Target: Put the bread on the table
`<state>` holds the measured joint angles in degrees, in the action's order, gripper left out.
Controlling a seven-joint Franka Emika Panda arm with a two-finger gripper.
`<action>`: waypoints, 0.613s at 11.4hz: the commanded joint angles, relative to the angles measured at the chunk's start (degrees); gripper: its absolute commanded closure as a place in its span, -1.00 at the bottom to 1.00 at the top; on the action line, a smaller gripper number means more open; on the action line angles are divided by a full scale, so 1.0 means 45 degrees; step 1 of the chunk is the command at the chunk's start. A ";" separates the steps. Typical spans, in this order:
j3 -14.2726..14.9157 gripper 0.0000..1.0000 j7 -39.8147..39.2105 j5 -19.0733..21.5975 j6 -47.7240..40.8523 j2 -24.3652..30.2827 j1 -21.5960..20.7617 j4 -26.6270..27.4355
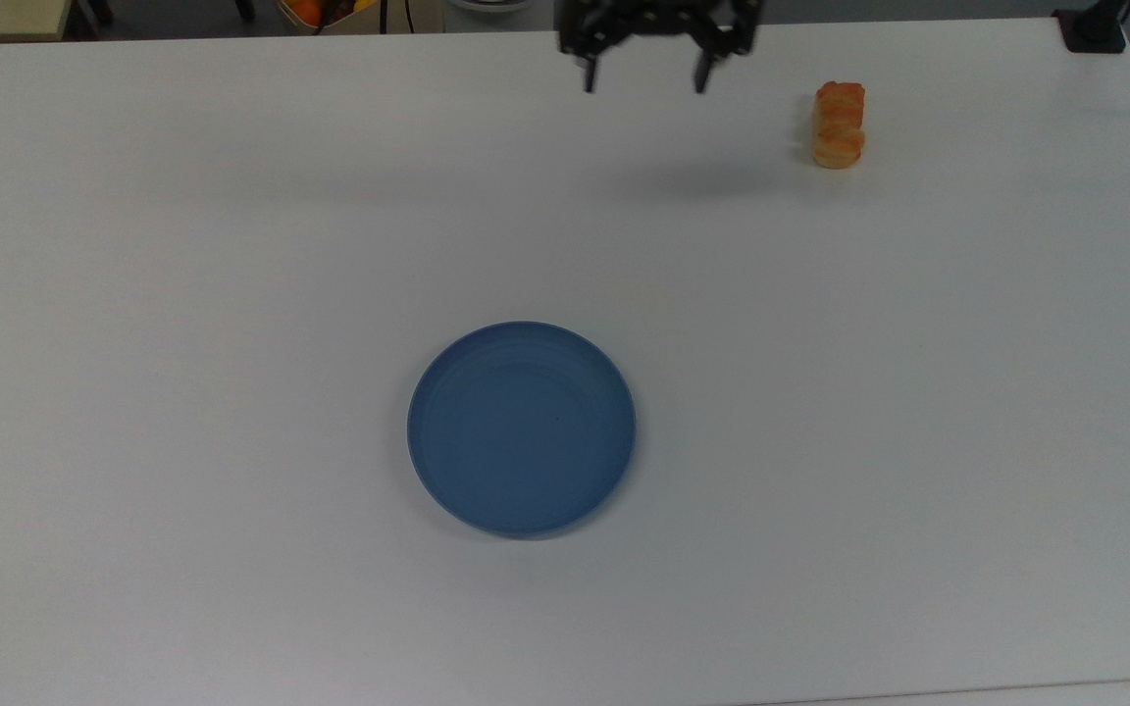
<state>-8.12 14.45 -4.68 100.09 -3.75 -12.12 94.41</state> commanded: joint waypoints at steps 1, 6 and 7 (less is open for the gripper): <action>0.2617 -1.00 -0.2423 0.1138 -0.1630 0.1397 -0.0197 0.0230; 0.3152 -1.00 -0.4325 0.1022 -0.3101 0.2356 0.1636 0.0249; 0.3093 -1.00 -0.4402 0.0924 -0.2908 0.2357 0.1852 0.0249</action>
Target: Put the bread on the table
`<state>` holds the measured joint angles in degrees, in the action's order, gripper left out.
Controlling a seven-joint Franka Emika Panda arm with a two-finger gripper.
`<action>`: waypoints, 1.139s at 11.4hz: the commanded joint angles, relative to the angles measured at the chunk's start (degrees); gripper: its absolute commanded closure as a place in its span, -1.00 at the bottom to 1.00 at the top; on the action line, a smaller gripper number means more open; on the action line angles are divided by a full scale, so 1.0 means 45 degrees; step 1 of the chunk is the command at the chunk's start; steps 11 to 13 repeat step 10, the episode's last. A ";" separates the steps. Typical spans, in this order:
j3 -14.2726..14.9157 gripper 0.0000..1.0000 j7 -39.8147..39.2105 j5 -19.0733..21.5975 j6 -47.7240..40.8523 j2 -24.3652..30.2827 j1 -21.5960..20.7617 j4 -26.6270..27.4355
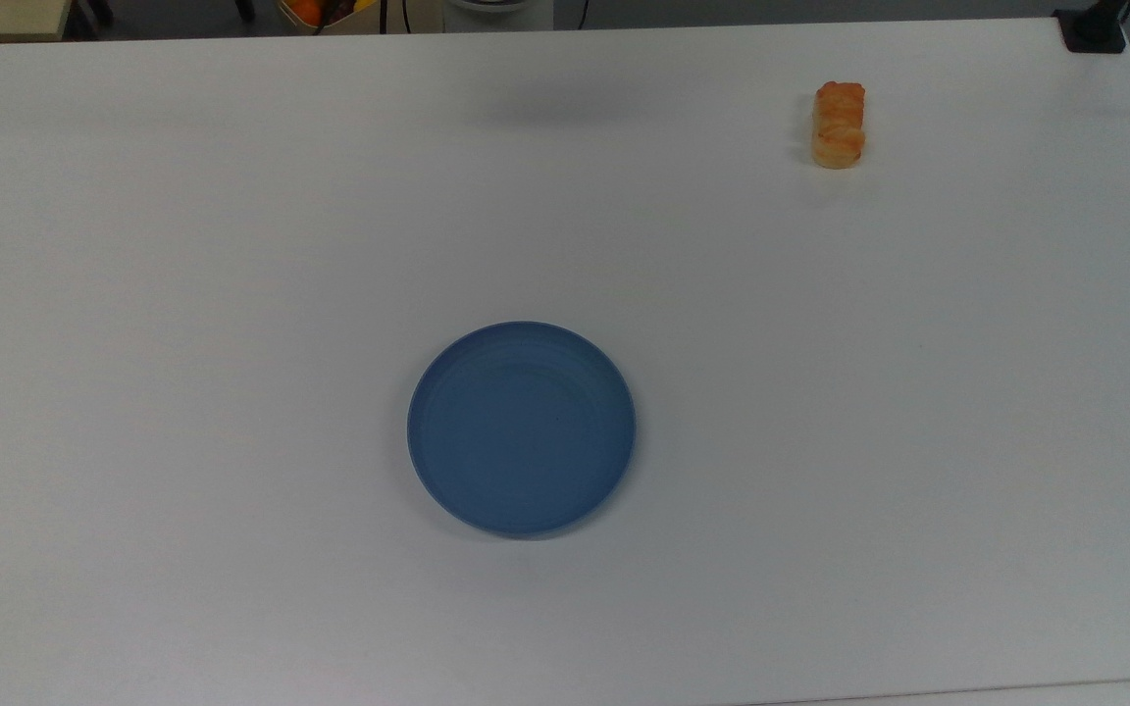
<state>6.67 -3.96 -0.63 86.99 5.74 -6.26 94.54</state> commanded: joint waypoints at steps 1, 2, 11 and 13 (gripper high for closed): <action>-0.0463 -1.00 -0.0563 0.0003 0.0295 0.0113 0.0976 0.0183; -0.0736 -1.00 -0.0701 0.0002 0.0569 0.0073 0.1251 0.0183; -0.0759 -1.00 -0.0507 0.0120 0.0415 -0.1177 0.1118 -0.1185; -0.0759 -1.00 -0.0507 0.0120 0.0415 -0.1177 0.1118 -0.1185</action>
